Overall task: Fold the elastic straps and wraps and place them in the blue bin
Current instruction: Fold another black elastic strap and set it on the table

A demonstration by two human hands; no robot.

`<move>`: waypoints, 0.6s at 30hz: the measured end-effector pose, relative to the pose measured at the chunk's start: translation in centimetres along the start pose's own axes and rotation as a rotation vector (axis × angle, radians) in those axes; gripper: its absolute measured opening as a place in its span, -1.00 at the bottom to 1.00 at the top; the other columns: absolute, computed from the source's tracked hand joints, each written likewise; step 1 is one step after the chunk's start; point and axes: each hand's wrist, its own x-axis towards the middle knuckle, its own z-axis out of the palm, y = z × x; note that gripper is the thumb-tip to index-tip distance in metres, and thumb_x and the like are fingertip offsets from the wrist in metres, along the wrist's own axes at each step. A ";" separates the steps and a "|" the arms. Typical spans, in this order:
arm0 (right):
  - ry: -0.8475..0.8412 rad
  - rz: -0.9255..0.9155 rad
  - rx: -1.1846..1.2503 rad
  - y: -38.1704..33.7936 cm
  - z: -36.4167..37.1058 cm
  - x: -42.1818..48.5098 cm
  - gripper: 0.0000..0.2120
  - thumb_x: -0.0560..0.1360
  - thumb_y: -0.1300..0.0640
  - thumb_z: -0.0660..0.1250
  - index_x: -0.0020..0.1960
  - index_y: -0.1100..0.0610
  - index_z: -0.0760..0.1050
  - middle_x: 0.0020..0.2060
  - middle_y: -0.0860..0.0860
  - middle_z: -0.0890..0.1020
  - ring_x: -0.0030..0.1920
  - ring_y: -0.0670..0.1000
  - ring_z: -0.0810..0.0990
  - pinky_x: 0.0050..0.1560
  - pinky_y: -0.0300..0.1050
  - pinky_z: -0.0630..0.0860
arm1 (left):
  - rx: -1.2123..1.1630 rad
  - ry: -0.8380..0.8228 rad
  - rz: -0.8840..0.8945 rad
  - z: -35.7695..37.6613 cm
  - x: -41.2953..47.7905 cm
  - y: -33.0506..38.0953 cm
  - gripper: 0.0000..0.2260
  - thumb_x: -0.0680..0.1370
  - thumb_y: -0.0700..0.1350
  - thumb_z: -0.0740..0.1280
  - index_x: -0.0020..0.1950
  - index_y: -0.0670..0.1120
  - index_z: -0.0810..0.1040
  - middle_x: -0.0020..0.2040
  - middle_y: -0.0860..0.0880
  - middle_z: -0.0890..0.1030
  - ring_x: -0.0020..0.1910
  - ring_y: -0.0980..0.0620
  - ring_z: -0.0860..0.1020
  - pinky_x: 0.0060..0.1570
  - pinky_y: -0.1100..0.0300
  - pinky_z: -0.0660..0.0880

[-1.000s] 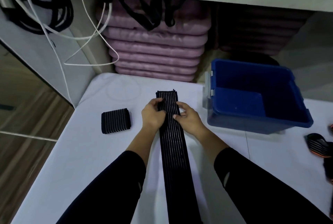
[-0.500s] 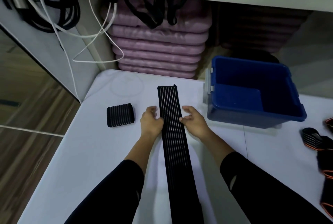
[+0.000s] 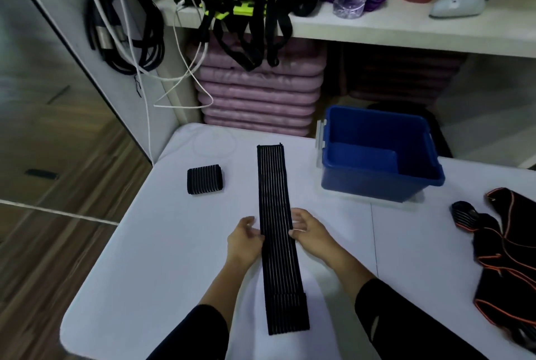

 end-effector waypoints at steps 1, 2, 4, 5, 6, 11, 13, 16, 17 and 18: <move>-0.034 -0.003 0.007 0.0 0.0 -0.6 -0.50 0.51 0.31 0.25 0.41 0.07 0.27 0.37 0.05 0.38 0.32 0.01 0.40 0.28 -0.13 0.39 | -0.028 -0.037 0.001 0.1 -0.8 -0.2 -0.59 0.49 -0.28 0.26 0.34 -0.09 0.37 0.03 -0.04 0.59 0.02 0.02 0.55 0.10 0.19 0.47; -0.053 0.000 0.018 0.0 -0.1 -1.1 -0.47 0.52 0.31 0.24 0.44 0.05 0.24 0.40 0.04 0.35 0.38 0.01 0.34 0.28 -0.15 0.36 | -0.048 -0.065 0.011 0.2 -1.6 -0.4 -0.59 0.50 -0.28 0.27 0.33 -0.08 0.36 0.06 -0.01 0.56 0.02 0.04 0.53 0.08 0.23 0.44; -0.035 -0.015 0.025 0.3 -0.4 -2.2 -0.44 0.51 0.31 0.26 0.45 0.03 0.22 0.42 0.05 0.32 0.45 0.01 0.26 0.31 -0.14 0.35 | 0.004 -0.075 0.060 0.1 -3.1 -0.7 -0.58 0.50 -0.27 0.30 0.33 -0.04 0.36 0.09 0.02 0.51 0.04 0.06 0.49 0.07 0.29 0.36; -0.012 -0.051 -0.005 0.7 -0.5 -3.0 -0.45 0.50 0.30 0.29 0.43 0.03 0.26 0.41 0.05 0.32 0.44 0.02 0.27 0.33 -0.11 0.36 | 0.073 -0.061 0.111 0.0 -3.8 -1.1 -0.58 0.48 -0.27 0.31 0.32 -0.05 0.39 0.09 0.01 0.51 0.03 0.05 0.50 0.05 0.32 0.34; -0.006 -0.104 -0.058 1.2 -0.6 -3.9 -0.49 0.48 0.28 0.33 0.38 0.03 0.32 0.39 0.04 0.36 0.41 0.02 0.31 0.31 -0.13 0.38 | 0.144 -0.050 0.172 0.0 -4.6 -1.6 -0.60 0.46 -0.27 0.33 0.28 -0.05 0.43 0.07 0.00 0.51 0.01 0.05 0.51 0.01 0.37 0.34; -0.158 -0.281 -0.323 4.0 -0.3 -8.8 -0.66 0.32 0.13 0.52 0.04 -0.09 0.53 0.06 -0.05 0.52 0.07 -0.15 0.48 0.02 -0.39 0.44 | 0.299 -0.172 0.384 -0.1 -8.4 -4.6 -0.74 0.39 -0.24 0.41 0.01 0.04 0.58 -0.07 0.03 0.55 -0.16 0.12 0.51 -0.14 0.48 0.40; -0.193 -0.318 -0.430 5.1 0.0 -9.8 -0.60 0.22 0.06 0.56 0.01 -0.12 0.53 0.01 -0.08 0.52 0.06 -0.11 0.47 0.09 -0.23 0.47 | 0.426 -0.221 0.447 0.0 -9.0 -5.6 -0.74 0.39 -0.14 0.44 0.06 0.04 0.60 -0.01 0.10 0.53 -0.02 0.11 0.50 0.01 0.36 0.42; -0.215 -0.372 -0.565 6.0 0.5 -10.7 -0.51 0.19 0.02 0.55 0.08 -0.06 0.52 0.03 -0.11 0.47 0.10 -0.12 0.41 0.16 -0.19 0.42 | 0.581 -0.269 0.504 -0.1 -9.6 -6.6 -0.59 0.37 0.00 0.47 0.19 0.00 0.55 0.13 0.10 0.48 0.16 0.12 0.42 0.17 0.33 0.34; -0.212 -0.393 -0.610 6.2 0.6 -10.9 -0.49 0.21 0.02 0.55 0.12 -0.04 0.51 0.06 -0.11 0.45 0.12 -0.13 0.39 0.17 -0.21 0.40 | 0.632 -0.279 0.539 -0.1 -9.7 -6.9 -0.52 0.36 0.04 0.47 0.25 -0.01 0.52 0.19 0.09 0.47 0.20 0.12 0.39 0.21 0.34 0.31; -0.205 -0.418 -0.651 6.3 0.7 -11.1 -0.48 0.23 0.02 0.54 0.15 -0.03 0.50 0.08 -0.12 0.44 0.13 -0.13 0.37 0.17 -0.23 0.39 | 0.681 -0.289 0.578 -0.1 -9.9 -7.3 -0.45 0.35 0.08 0.47 0.30 -0.02 0.48 0.25 0.08 0.44 0.23 0.11 0.37 0.24 0.35 0.28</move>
